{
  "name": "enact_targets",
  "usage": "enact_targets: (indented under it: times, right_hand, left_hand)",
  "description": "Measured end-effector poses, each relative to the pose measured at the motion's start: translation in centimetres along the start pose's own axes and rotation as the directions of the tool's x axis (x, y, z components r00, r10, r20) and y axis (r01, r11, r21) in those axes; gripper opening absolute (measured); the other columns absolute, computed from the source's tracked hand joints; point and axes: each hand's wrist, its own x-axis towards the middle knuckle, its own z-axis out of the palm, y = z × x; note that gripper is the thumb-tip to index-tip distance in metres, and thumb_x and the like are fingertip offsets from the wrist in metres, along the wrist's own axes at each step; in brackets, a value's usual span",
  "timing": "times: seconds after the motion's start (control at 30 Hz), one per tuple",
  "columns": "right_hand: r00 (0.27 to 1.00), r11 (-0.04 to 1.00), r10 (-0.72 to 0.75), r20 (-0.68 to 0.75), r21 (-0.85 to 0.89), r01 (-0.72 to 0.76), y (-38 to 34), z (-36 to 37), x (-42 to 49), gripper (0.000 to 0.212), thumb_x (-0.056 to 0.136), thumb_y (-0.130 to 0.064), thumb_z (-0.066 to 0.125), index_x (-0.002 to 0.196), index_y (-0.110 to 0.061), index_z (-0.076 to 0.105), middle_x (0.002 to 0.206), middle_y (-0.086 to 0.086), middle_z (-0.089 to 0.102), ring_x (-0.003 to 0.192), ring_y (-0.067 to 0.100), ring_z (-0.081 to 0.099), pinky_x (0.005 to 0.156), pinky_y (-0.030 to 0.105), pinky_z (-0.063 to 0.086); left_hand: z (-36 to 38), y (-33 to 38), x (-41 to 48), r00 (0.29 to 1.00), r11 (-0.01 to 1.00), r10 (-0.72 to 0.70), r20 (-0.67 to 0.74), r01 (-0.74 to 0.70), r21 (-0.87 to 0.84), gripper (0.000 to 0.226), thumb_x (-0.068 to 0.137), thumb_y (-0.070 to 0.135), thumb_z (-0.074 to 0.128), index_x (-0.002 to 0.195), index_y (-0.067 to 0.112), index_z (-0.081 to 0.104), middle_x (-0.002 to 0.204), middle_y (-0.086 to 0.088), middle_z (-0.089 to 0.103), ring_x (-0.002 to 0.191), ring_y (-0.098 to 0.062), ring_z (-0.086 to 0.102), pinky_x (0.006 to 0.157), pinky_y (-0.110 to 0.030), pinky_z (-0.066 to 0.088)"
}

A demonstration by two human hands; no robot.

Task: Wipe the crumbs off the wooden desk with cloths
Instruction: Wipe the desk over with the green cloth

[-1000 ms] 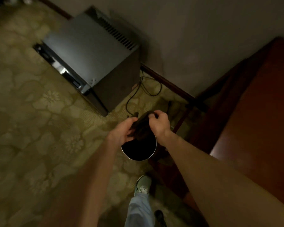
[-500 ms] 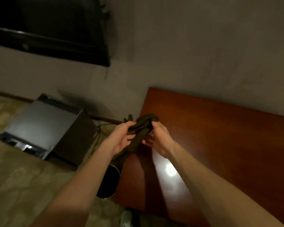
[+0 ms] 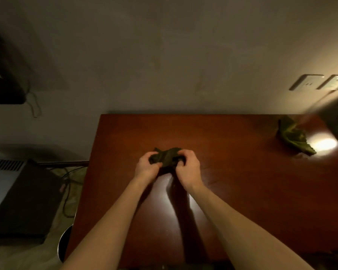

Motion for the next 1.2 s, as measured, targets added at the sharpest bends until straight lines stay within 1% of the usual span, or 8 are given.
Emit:
enact_targets:
  times: [0.1,0.23,0.33,0.47,0.63,0.87,1.03,1.2]
  right_hand:
    - [0.962,0.873,-0.015,0.271,-0.466,0.145,3.9,-0.7,-0.3,0.043,0.091,-0.014,0.059,0.134,-0.018,0.061,0.161,0.009,0.031,0.151,0.031,0.021,0.127,0.049,0.019]
    - [0.982,0.943,-0.119,0.145,-0.292,0.157,6.3,-2.2,-1.3,0.059,0.088,-0.006,0.059,0.143,-0.025,0.047,0.163,0.0,0.017,0.148,0.026,0.022,0.125,0.045,0.027]
    - [0.999,0.97,-0.029,-0.017,-0.241,0.024,8.5,-6.0,0.8,0.057,0.092,-0.003,0.061,0.143,-0.022,0.045,0.16,-0.002,0.017,0.146,0.022,0.026,0.125,0.042,0.028]
    - [0.966,0.902,-0.004,-0.26,-0.417,-0.108,14.3,-15.0,5.9,0.062,0.091,-0.007,0.058,0.149,-0.017,0.038,0.162,0.009,0.02,0.15,0.03,0.023,0.126,0.048,0.022]
    - [0.926,0.765,-0.018,-0.378,-0.602,-0.231,21.9,-27.5,12.0,0.071,0.093,-0.015,0.055,0.159,-0.012,0.029,0.169,0.014,0.016,0.157,0.033,0.013,0.127,0.051,0.016]
    - [0.962,0.813,0.183,-0.201,-0.52,-0.263,28.2,-37.3,18.1,0.089,0.1,-0.033,0.062,0.166,-0.021,0.003,0.174,0.003,0.011,0.152,0.04,0.031,0.115,0.055,0.042]
    - [0.963,0.794,0.159,-0.218,-0.552,-0.256,29.8,-35.5,17.1,0.063,0.104,-0.039,0.054,0.157,-0.018,0.027,0.153,0.017,0.038,0.135,0.049,0.042,0.11,0.059,0.043]
    - [0.879,0.828,-0.012,-0.477,-0.497,-0.259,31.8,-30.2,8.5,0.028,0.097,-0.026,0.056,0.121,-0.013,0.048,0.1,0.008,0.055,0.089,0.034,0.061,0.064,0.037,0.04]
  left_hand:
    - [2.1,-1.3,-0.5,0.992,0.86,0.051,0.117,-0.103,0.5,0.05,0.101,0.039,0.064,0.147,0.024,0.054,0.153,-0.001,0.038,0.137,-0.026,0.045,0.114,-0.039,0.041]
    - [4.7,-2.3,-0.2,0.976,0.791,0.163,0.145,-0.217,0.572,0.087,0.096,0.059,0.062,0.165,0.036,0.014,0.164,-0.001,0.024,0.139,-0.029,0.044,0.11,-0.045,0.046]
    - [7.3,-1.4,0.4,0.974,0.701,0.182,0.135,-0.225,0.677,0.084,0.095,0.06,0.063,0.163,0.038,0.02,0.159,-0.008,0.028,0.133,-0.028,0.045,0.107,-0.042,0.048]
    - [11.6,0.9,1.5,0.97,0.751,0.227,0.087,-0.231,0.619,0.061,0.098,0.033,0.07,0.153,0.027,0.044,0.148,-0.01,0.035,0.126,-0.029,0.047,0.108,-0.045,0.051]
    - [19.0,5.8,1.9,0.935,0.812,0.332,0.125,-0.351,0.466,0.047,0.095,0.008,0.07,0.135,0.018,0.049,0.121,0.0,0.043,0.106,-0.019,0.053,0.102,-0.044,0.054]
    - [27.6,11.0,1.7,0.84,0.75,0.495,0.223,-0.542,0.379,0.038,0.095,0.016,0.067,0.131,0.017,0.054,0.115,-0.001,0.05,0.103,-0.017,0.053,0.092,-0.032,0.046]
    - [30.7,12.7,2.1,0.889,0.813,0.424,0.175,-0.458,0.358,0.047,0.098,0.023,0.067,0.141,0.017,0.05,0.122,-0.002,0.049,0.109,-0.019,0.051,0.096,-0.032,0.042]
    - [34.3,15.2,2.7,0.966,0.951,0.251,0.065,-0.259,0.166,0.028,0.098,0.03,0.069,0.121,0.023,0.056,0.127,-0.004,0.057,0.107,-0.021,0.059,0.093,-0.037,0.053]
